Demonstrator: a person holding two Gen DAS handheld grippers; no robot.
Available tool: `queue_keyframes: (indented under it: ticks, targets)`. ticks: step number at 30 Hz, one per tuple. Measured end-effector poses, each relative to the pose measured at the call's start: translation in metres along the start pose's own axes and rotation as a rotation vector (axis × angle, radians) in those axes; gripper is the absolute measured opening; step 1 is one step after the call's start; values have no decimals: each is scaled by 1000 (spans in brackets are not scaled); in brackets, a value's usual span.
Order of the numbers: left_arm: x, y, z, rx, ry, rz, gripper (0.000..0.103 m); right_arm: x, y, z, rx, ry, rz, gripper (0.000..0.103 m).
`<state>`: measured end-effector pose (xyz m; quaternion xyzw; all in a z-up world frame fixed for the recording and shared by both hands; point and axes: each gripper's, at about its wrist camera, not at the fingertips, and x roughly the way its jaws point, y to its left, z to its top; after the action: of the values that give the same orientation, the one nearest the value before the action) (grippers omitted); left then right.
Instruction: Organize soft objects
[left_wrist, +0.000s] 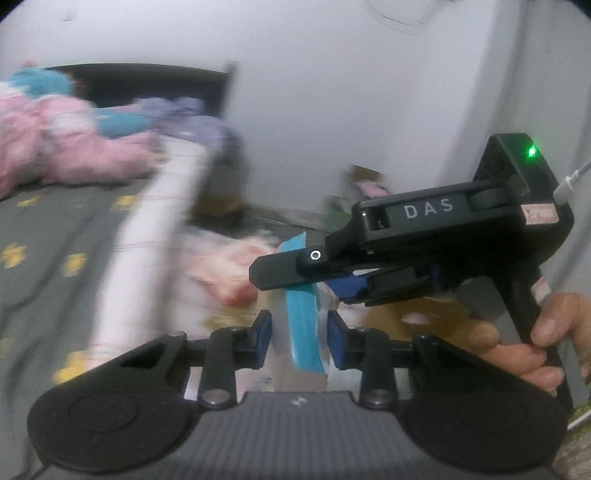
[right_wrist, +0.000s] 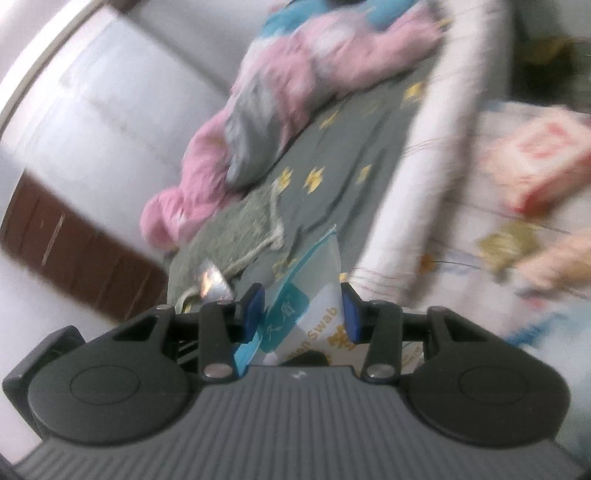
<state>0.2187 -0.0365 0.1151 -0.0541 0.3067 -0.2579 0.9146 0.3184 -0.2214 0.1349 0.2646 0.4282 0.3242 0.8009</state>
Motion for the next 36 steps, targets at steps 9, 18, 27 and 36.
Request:
queue_keyframes:
  ticks: [9, 18, 27, 36]
  targets:
    - [109, -118, -5, 104, 243, -265, 33, -145, -117, -53, 309, -188, -159, 43]
    - [225, -187, -22, 184, 482, -312, 34, -199, -239, -100, 581, -277, -275, 44]
    - [271, -202, -27, 298, 468, -127, 56, -185, -323, -101, 718, -343, -351, 45]
    - [250, -187, -5, 258, 400, -101, 61, -184, -330, -101, 699, -394, -442, 45]
